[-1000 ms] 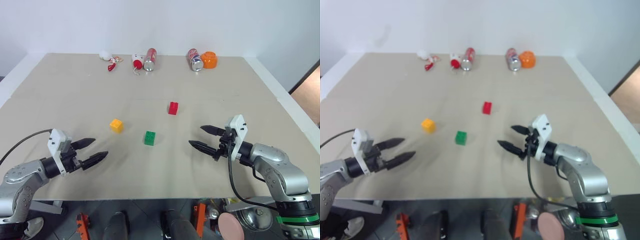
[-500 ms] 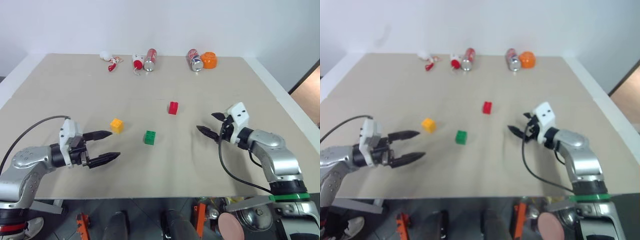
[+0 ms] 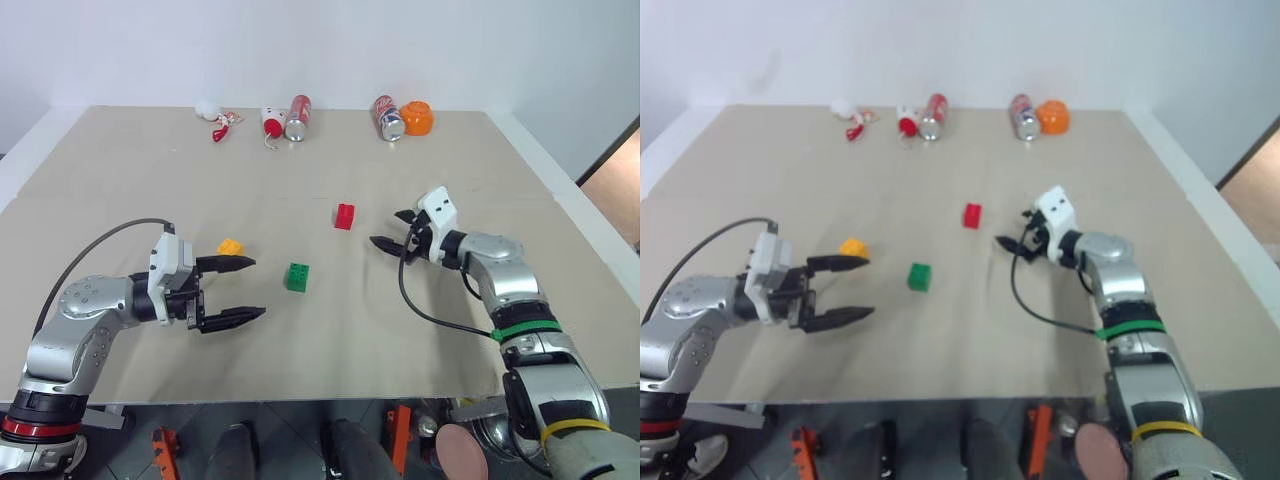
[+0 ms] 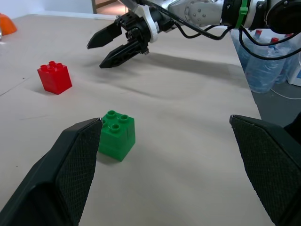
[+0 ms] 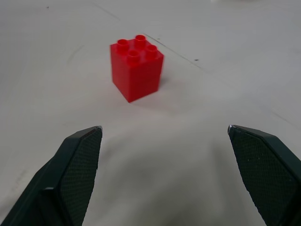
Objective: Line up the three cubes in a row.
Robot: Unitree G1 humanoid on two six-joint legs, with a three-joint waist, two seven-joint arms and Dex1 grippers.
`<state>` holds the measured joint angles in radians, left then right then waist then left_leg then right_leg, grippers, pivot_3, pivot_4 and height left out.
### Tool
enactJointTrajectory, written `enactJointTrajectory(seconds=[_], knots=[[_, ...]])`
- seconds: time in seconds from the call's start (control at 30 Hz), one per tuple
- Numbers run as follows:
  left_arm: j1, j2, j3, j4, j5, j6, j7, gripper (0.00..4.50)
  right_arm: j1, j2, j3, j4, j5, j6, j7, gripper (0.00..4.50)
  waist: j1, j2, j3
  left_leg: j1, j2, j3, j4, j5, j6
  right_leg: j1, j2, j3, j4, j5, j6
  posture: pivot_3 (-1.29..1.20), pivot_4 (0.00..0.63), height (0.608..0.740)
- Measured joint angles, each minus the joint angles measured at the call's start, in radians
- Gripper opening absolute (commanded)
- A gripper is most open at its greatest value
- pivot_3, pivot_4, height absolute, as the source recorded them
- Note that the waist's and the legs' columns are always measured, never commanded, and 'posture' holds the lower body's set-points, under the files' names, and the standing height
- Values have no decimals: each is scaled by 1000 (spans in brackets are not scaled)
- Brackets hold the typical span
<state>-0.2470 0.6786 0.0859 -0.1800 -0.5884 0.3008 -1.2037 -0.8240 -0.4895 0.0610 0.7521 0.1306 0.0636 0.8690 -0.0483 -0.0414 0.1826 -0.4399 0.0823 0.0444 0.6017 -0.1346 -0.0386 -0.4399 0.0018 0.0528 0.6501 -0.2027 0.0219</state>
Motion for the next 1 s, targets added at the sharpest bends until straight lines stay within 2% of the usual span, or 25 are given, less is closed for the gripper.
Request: enactJointTrajectory(seconds=[0.23, 0.5, 1.0], knots=[[18, -4, 1, -11, -2, -10, 28, 4493, -101, 64, 8, 196, -39, -72, 26, 4421, 0, 0, 0, 0, 0, 0, 1, 0, 0, 0, 0, 1, 0, 0, -1, 0, 150, 740], [19, -30, 17, -37, -32, -11, 58, 4493, -198, 102, 5, 378, -81, -139, -22, 4421, 0, 0, 0, 0, 0, 0, 1, 0, 0, 0, 0, 2, 1, 0, -1, 0, 150, 740], [19, -40, 19, -48, -31, -11, 101, 4493, -263, 140, 0, 479, -127, -174, -103, 4421, 0, 0, 0, 1, 0, 1, 1, 0, 0, 0, 1, 3, 1, 1, -1, 0, 150, 740]])
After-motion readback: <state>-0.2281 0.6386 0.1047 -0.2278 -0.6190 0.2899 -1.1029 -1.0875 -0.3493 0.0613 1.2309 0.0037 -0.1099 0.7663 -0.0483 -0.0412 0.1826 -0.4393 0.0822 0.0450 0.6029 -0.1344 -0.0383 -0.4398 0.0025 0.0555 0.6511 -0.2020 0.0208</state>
